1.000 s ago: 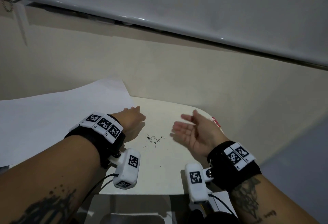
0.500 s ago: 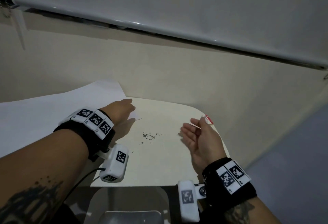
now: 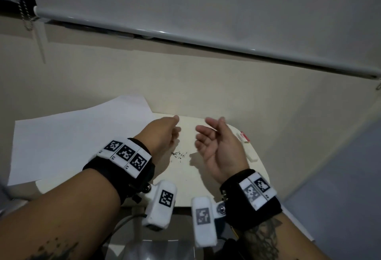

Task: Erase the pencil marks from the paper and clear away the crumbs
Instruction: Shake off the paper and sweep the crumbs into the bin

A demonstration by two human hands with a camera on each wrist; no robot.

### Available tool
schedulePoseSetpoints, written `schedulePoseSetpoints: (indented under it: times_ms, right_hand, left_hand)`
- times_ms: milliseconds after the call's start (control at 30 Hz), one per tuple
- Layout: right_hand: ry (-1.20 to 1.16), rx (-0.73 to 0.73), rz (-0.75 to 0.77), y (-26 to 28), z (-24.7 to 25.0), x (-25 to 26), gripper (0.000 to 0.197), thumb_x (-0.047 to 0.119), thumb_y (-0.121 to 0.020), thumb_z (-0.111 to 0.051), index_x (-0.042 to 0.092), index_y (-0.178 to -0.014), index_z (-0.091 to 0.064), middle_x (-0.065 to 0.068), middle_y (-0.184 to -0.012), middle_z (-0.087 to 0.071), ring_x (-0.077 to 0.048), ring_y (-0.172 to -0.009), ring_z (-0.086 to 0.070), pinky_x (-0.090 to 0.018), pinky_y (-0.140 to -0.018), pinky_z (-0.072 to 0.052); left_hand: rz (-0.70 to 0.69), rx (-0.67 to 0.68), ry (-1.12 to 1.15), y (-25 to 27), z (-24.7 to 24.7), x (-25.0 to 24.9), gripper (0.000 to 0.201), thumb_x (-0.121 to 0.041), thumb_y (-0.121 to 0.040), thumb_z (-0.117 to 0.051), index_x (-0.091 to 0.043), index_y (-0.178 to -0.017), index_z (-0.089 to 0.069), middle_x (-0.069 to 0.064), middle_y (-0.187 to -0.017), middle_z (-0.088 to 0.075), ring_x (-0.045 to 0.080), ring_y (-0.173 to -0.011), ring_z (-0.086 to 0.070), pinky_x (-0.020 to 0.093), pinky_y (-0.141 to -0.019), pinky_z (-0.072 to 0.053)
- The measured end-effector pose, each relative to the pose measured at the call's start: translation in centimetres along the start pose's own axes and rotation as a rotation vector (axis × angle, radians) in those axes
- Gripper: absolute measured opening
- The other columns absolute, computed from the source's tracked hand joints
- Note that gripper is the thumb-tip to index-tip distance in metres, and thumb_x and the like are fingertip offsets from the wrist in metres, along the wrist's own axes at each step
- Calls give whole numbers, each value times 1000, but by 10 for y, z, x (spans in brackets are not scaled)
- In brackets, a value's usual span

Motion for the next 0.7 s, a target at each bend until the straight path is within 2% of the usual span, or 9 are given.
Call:
schedulePoseSetpoints:
  times_ms: [67, 133, 200, 300, 367, 433, 500, 600, 700]
  right_hand:
    - [-4, 108, -51, 8, -27, -17, 34, 36, -100, -45, 7, -93, -62, -12, -69, -64, -18, -56, -58, -27, -54, -49]
    - [63, 130, -55, 10, -35, -31, 33, 32, -102, -46, 5, -92, -63, -10, -70, -61, -15, -57, -56, -24, -55, -49]
    - [193, 78, -1, 7, -26, -33, 24, 21, -102, -48, 3, -95, -62, -10, -76, -60, -11, -58, -56, -19, -54, -50]
    - [435, 64, 193, 15, -22, -19, 15, 13, -100, -51, 6, -106, -63, -5, -90, -64, -5, -65, -62, -18, -62, -53]
    - [732, 199, 511, 41, -50, -6, 29, 24, -97, -51, 17, -123, -62, 2, -120, -63, -1, -105, -62, -22, -93, -49]
    - [1036, 494, 673, 67, -83, -26, 46, 34, -98, -41, 31, -144, -38, 5, -153, -39, 3, -141, -29, -20, -117, -20]
    - [1171, 577, 574, 61, -83, -43, 47, 38, -102, -31, 40, -148, -18, 11, -162, -17, 7, -146, -6, -17, -118, -3]
    - [1362, 469, 253, 22, -48, -50, 51, 41, -107, -25, 32, -156, -13, 8, -165, -8, -6, -151, 2, -34, -123, 1]
    - [1422, 255, 70, -13, -12, -21, 54, 36, -107, -27, 15, -156, -18, -2, -164, -12, -15, -152, -8, -28, -122, -4]
  left_hand:
    - [142, 120, 176, 17, -23, 14, 40, -45, -101, -46, -10, -95, -64, 6, -71, -57, 14, -58, -49, 24, -58, -40]
    - [224, 211, 288, 32, -36, 18, 50, -52, -100, -42, -15, -70, -59, -3, -55, -40, 7, -49, -30, 17, -58, -28]
    - [271, 237, 391, 38, -35, 17, 54, -57, -99, -39, -11, -80, -59, -3, -64, -35, 7, -58, -24, 18, -69, -25]
    - [250, 280, 448, 42, -34, 16, 64, -58, -99, -35, -2, -114, -62, 9, -84, -56, 19, -81, -51, 31, -104, -36]
    - [249, 317, 472, 48, -35, 14, 59, -59, -98, -35, -8, -113, -62, 13, -102, -64, 25, -105, -58, 37, -113, -33]
    - [257, 329, 446, 51, -35, 15, 65, -65, -94, -34, -10, -122, -58, 19, -120, -62, 33, -116, -56, 46, -109, -34]
    - [236, 282, 464, 53, -28, 14, 79, -70, -92, -32, -10, -141, -46, 22, -139, -52, 37, -128, -49, 51, -106, -35]
    - [153, 253, 565, 57, -22, 4, 79, -67, -95, -29, -10, -149, -37, 17, -147, -46, 30, -137, -43, 45, -117, -27]
    - [-50, -7, 55, 51, 14, -14, 58, -50, -101, -41, -18, -149, -35, 9, -150, -43, 21, -129, -47, 39, -115, -30]
Point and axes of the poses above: each hand's wrist, its own y-axis away from the middle knuckle, its own z-axis out of the back of the hand, x = y × z, the point moved 9 cm from there along -y, towards the middle knuckle
